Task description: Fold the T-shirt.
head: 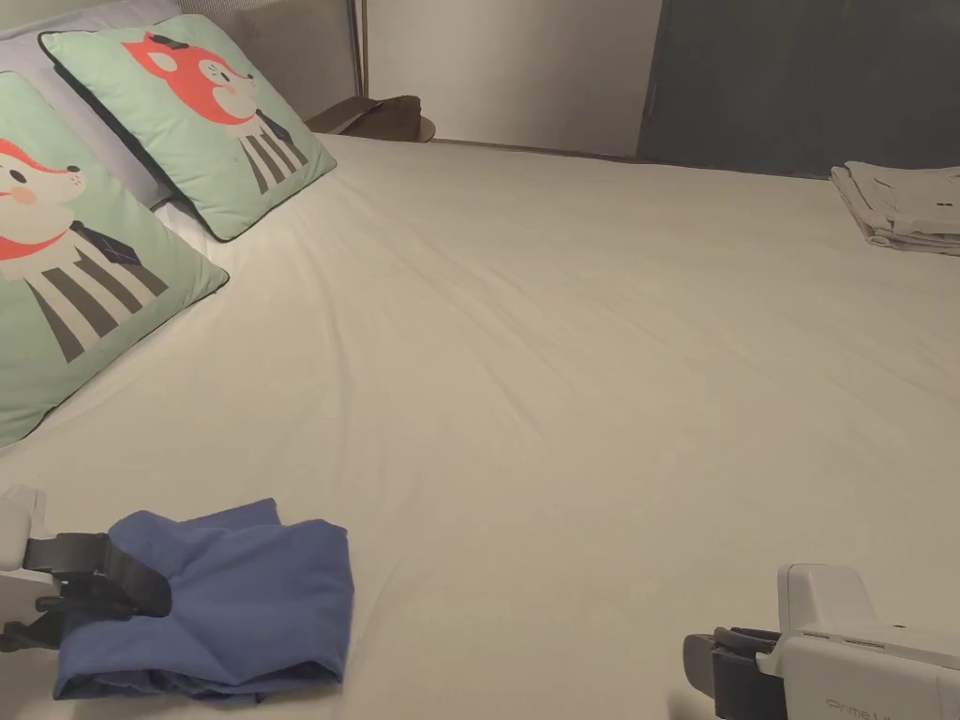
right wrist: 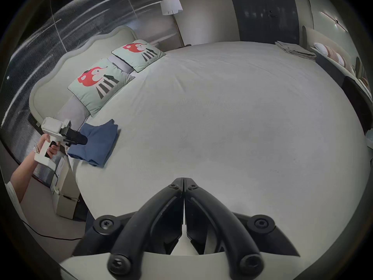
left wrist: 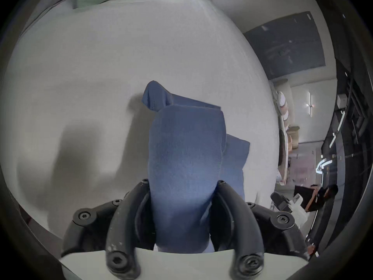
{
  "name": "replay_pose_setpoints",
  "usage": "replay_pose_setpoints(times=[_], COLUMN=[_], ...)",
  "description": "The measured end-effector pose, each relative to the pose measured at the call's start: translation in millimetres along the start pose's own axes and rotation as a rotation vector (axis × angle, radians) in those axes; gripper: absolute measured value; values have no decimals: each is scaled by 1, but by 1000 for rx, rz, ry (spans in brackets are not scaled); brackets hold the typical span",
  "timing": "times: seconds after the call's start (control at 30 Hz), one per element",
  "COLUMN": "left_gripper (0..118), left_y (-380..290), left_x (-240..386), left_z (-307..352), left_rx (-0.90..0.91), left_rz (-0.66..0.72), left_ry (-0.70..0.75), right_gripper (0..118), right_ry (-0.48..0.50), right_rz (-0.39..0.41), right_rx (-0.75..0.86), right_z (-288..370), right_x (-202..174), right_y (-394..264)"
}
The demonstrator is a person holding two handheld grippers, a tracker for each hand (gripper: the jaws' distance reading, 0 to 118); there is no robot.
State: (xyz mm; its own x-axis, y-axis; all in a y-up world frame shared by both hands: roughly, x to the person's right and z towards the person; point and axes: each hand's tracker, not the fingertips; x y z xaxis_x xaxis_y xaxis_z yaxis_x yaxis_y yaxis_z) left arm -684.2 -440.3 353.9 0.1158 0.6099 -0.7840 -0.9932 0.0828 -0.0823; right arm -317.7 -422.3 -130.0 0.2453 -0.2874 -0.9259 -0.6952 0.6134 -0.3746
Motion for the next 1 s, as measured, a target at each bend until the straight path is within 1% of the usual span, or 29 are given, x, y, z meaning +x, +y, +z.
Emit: replay_pose_setpoints(times=[0.03,0.07,0.1,0.13,0.17,0.2,0.3,0.33,0.5,0.53,0.57,0.6,0.63,0.67,0.7,0.73,0.8,0.87,0.93,1.0], left_gripper=[41,53,68,85,97,101,101,101,100,94,80,61,33,18,13,12,1,0,0,0], left_y=[-2,-5,-8,-13,-20,-26,-49,-41,-84,-94,-102,-107,-115,-122,-128,-150,-161,-184,-197,-208], left_x=[0,5,7,11,17,22,46,30,75,87,97,104,116,127,137,160,179,211,238,266], left_z=[0,0,1,2,6,10,24,33,62,62,58,54,44,32,20,0,-24,-51,-77,-96], left_rx=[4,14,32,61,95,115,179,218,418,438,445,437,435,420,414,395,348,312,323,373], left_rz=[12,11,-12,-42,-92,-142,-250,-273,-309,-326,-349,-370,-381,-371,-381,-393,-408,-443,-512,-561], left_ry=[14,62,118,190,263,313,404,387,271,238,211,201,203,195,187,162,97,75,83,71], right_gripper=[0,0,0,0,0,0,0,0,0,0,0,0,0,0,0,0,0,0,0,0], right_ry=[-2,-4,-6,-7,-7,-6,-4,-2,8,8,7,7,4,-1,-10,-24,-49,-82,-145,-206], right_rz=[5,8,8,8,6,4,0,-1,6,7,5,0,-7,-12,-13,-13,-20,-29,-35,-21], right_rx=[-1,0,0,2,4,6,15,18,37,43,50,57,66,75,86,98,111,139,175,216], right_z=[0,0,-1,-1,0,1,3,4,14,16,19,23,29,34,40,45,55,67,81,92], right_x=[-1,-1,1,1,2,3,3,3,8,9,11,13,14,17,19,22,28,37,45,52], right_y=[0,0,2,2,2,2,4,4,2,2,2,2,3,3,2,2,1,-1,-3,-5])
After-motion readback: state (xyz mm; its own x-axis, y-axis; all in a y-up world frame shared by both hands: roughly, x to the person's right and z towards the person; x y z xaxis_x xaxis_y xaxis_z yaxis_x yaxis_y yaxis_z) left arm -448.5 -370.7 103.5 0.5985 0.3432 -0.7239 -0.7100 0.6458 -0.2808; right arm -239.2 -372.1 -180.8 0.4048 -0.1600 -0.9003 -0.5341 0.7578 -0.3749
